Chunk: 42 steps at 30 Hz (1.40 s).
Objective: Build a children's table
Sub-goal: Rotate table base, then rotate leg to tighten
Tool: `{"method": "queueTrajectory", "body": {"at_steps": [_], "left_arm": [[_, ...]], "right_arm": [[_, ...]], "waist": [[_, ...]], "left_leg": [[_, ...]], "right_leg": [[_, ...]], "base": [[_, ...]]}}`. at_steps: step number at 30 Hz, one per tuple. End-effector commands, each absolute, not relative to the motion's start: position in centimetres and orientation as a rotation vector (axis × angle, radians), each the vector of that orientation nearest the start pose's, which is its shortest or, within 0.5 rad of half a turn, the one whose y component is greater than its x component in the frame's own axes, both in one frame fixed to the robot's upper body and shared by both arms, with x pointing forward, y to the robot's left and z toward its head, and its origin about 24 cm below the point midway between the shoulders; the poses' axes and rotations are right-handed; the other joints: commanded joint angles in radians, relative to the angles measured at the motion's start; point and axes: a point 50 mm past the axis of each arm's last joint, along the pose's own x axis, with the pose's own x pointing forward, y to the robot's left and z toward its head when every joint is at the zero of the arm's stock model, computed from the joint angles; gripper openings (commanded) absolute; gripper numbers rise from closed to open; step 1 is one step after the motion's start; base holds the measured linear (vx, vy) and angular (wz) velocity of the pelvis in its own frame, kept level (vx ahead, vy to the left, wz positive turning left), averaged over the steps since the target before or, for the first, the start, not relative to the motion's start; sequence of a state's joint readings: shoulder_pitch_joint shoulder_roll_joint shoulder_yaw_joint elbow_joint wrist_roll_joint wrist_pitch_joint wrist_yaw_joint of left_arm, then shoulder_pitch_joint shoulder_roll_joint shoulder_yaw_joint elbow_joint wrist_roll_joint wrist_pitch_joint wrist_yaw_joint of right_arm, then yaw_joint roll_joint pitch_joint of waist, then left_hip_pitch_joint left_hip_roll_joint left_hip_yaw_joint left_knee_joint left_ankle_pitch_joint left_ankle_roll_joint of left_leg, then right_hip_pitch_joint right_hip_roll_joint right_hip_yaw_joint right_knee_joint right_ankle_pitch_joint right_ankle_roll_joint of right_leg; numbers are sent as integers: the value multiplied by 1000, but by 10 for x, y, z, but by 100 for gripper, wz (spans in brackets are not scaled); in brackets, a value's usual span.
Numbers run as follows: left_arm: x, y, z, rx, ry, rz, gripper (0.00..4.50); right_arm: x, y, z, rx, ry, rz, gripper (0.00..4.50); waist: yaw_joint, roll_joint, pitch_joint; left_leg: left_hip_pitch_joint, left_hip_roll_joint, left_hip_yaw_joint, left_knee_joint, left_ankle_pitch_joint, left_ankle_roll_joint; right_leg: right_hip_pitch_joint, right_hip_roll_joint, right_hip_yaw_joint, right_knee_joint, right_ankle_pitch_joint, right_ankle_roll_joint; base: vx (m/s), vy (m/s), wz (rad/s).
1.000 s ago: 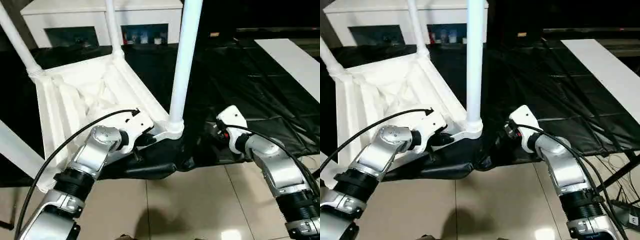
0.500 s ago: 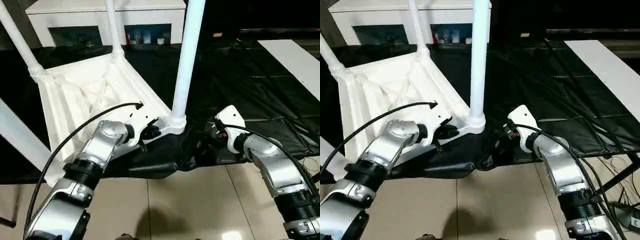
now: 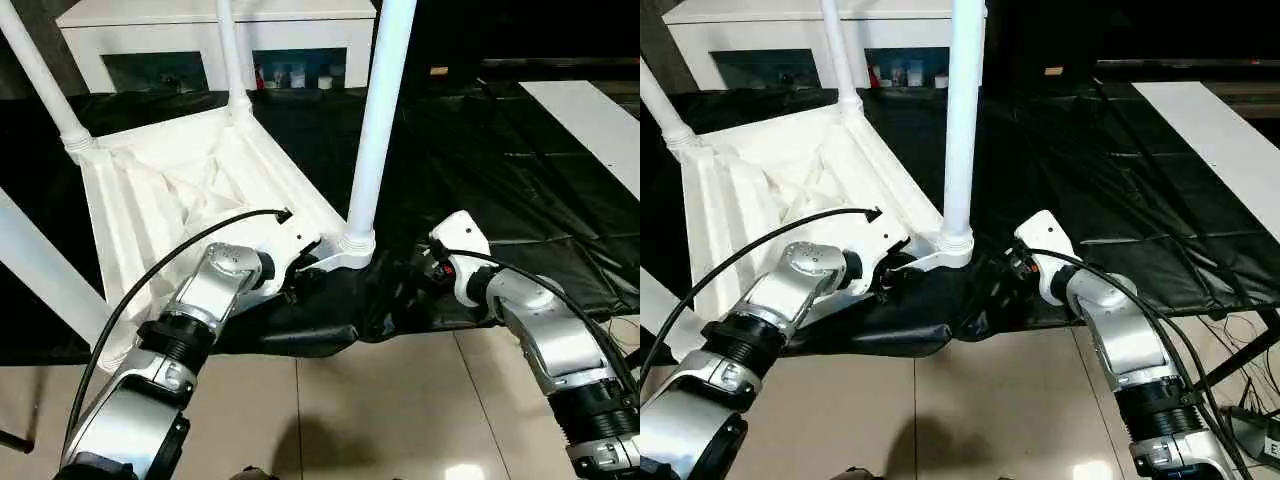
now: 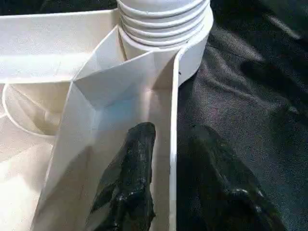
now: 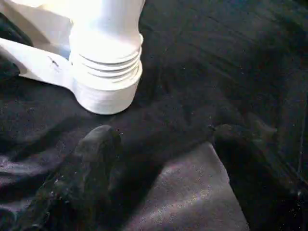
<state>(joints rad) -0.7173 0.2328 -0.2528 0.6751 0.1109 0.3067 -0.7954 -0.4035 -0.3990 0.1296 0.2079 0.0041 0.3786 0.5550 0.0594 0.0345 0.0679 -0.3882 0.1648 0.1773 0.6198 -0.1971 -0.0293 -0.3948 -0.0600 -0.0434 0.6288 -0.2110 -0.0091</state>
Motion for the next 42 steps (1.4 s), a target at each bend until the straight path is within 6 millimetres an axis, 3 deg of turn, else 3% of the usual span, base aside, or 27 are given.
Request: {"method": "queueTrajectory", "body": {"at_steps": [1, 7, 14, 20, 22, 31, 42], "left_arm": [[351, 110, 59, 403, 495, -923, 106], [345, 112, 55, 345, 522, -978, 57], [339, 112, 54, 355, 500, -1013, 5], [328, 106, 61, 414, 366, -1164, 5], [325, 107, 61, 449, 369, -1180, 5], [324, 111, 61, 468, 361, -1185, 0], [326, 111, 62, 475, 361, -1186, 0]], "right_arm": [[320, -167, 79, -382, 275, 593, 358], [322, -160, 96, -194, 164, 685, 358], [315, -157, 92, -202, 190, 840, 358], [315, -152, 83, -266, 235, 924, 358], [319, -152, 81, -272, 238, 920, 358], [325, -144, 77, -274, 252, 974, 431], [333, -137, 70, -273, 271, 1014, 431]], "waist": [[3, -12, -81], [3, -13, -82], [7, -12, -85], [5, -12, -81], [7, -9, -81], [7, -14, -82], [5, -10, -84]], "left_leg": [[18, 64, -25, -67, -55, 93], [19, 65, -24, -67, -60, 102], [16, 67, -25, -64, -29, 123], [17, 67, -24, -66, -64, 110], [23, 69, -22, -67, -84, 92], [19, 66, -20, -67, -63, 92], [18, 66, -19, -65, -63, 99]], "right_leg": [[57, -92, 48, -62, 47, -298], [56, -93, 48, -61, 50, -304], [59, -94, 46, -53, 107, -313], [55, -93, 46, -62, 30, -304], [50, -92, 47, -64, -8, -302], [52, -91, 46, -59, 17, -296], [52, -91, 45, -56, 27, -309]], "base": [[0, 0, 0], [0, 0, 0], [0, 0, 0], [0, 0, 0], [0, 0, 0], [0, 0, 0], [0, 0, 0]]}}
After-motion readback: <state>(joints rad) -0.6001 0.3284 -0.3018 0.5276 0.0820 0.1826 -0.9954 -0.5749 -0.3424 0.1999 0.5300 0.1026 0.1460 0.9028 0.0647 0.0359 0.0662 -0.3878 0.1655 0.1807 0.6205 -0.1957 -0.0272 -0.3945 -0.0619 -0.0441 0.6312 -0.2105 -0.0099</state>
